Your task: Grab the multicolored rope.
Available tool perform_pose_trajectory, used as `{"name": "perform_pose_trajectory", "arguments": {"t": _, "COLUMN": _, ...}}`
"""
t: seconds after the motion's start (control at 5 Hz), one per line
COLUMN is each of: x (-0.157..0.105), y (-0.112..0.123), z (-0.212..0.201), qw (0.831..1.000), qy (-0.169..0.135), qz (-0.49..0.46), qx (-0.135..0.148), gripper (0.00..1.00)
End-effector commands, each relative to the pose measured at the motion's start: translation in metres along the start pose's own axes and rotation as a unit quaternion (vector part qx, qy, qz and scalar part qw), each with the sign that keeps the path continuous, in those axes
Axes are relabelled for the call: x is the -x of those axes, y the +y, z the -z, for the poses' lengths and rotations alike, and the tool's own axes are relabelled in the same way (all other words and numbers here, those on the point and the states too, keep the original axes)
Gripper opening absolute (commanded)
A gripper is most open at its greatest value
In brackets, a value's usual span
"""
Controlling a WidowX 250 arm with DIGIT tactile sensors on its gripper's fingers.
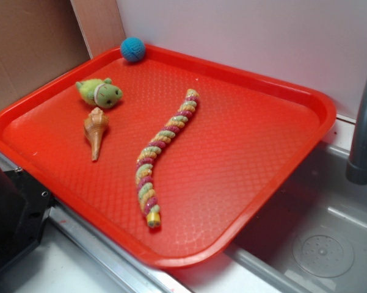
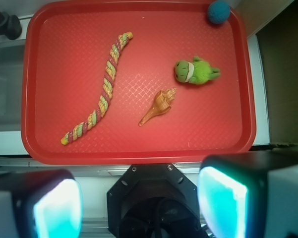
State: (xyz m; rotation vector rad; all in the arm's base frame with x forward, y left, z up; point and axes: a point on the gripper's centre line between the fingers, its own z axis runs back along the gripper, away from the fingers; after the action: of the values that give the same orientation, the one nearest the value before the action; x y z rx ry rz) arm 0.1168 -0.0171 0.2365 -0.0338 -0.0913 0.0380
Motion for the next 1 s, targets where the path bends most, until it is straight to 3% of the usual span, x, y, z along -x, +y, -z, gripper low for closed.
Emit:
{"name": "perform_pose_trajectory", "arguments": {"t": 0.0, "x": 0.000, "y": 0.000, "z": 0.000, "qw": 1.000, "qy": 0.000, "qz": 0.000, "qx": 0.000, "gripper": 1.00}}
{"name": "perform_pose_trajectory", "arguments": {"t": 0.2, "x": -0.003, "y": 0.002, "z": 0.003, "qw": 0.998, "qy": -0.013, "qz": -0.058, "qx": -0.009, "gripper": 1.00}}
{"name": "perform_pose_trajectory", "arguments": {"t": 0.4, "x": -0.014, "y": 0.005, "z": 0.011, "qw": 0.993, "qy": -0.027, "qz": -0.117, "qx": 0.008, "gripper": 1.00}}
{"name": "perform_pose_trajectory", "arguments": {"t": 0.6, "x": -0.024, "y": 0.007, "z": 0.026, "qw": 0.980, "qy": -0.039, "qz": -0.196, "qx": 0.019, "gripper": 1.00}}
{"name": "perform_pose_trajectory", "arguments": {"t": 0.8, "x": -0.041, "y": 0.009, "z": 0.054, "qw": 0.958, "qy": -0.049, "qz": -0.281, "qx": 0.003, "gripper": 1.00}}
